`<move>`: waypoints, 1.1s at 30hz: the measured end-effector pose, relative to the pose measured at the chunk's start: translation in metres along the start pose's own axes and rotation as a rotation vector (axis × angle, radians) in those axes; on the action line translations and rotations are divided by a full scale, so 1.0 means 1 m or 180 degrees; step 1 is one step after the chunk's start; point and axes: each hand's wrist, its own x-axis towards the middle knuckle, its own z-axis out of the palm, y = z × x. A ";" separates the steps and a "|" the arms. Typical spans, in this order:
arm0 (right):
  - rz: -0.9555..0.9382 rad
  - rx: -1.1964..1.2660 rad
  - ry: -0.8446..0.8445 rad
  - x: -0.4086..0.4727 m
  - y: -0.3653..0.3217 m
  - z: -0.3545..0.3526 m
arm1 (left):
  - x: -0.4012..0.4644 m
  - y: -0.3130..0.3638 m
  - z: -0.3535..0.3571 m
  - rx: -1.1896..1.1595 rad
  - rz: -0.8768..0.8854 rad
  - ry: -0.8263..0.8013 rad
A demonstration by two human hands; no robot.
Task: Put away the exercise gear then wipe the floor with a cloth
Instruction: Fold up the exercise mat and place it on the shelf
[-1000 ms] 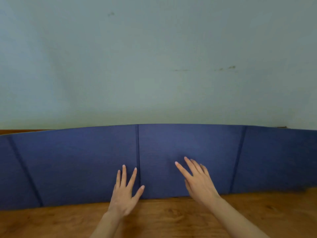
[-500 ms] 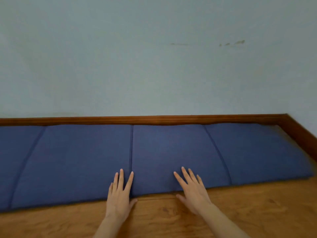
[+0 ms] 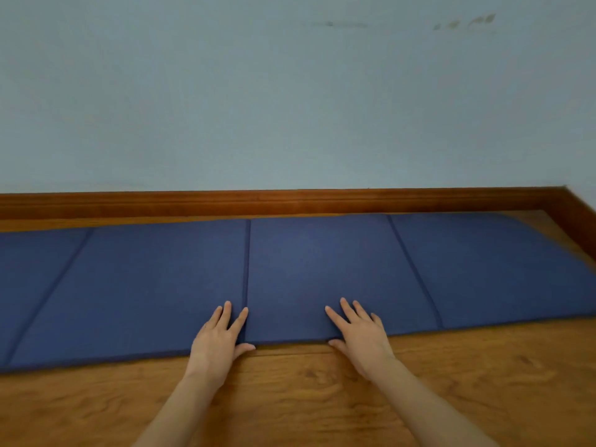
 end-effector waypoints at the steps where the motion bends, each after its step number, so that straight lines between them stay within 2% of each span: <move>1: -0.0007 -0.0054 -0.0023 0.001 -0.001 -0.002 | -0.001 0.000 -0.002 -0.0030 0.0029 0.0036; 5: -0.0058 -0.0308 -0.0051 -0.002 -0.006 -0.008 | -0.008 0.004 -0.005 -0.0308 0.0007 0.0300; 13: -0.0213 -0.0396 -0.0076 -0.042 -0.009 -0.003 | -0.038 0.007 -0.005 -0.0080 0.0179 0.0335; 16: -0.0385 -0.0452 -0.0196 -0.066 -0.006 0.006 | -0.064 0.014 0.000 -0.0105 0.0212 0.0135; 20: -0.0621 -0.0599 -0.0367 -0.105 0.008 0.018 | -0.098 0.028 0.012 0.0007 0.0462 0.0148; 22: -0.0655 -0.0575 -0.0463 -0.124 0.017 0.026 | -0.111 0.033 0.009 -0.0085 0.0659 -0.0110; 24: -0.0629 -0.0462 -0.0494 -0.140 0.026 0.032 | -0.114 0.035 0.021 0.0181 0.0797 0.0056; 28: -0.0675 -0.0165 -0.0479 -0.165 0.051 0.037 | -0.121 0.052 0.024 0.0185 0.0962 -0.0002; 30: -0.0488 0.0217 -0.0244 -0.173 0.063 0.038 | -0.124 0.065 0.009 0.0122 0.1010 0.0019; 33: 0.0245 0.1205 0.0397 -0.185 0.091 0.040 | -0.124 0.097 -0.009 -0.0144 0.1009 0.0287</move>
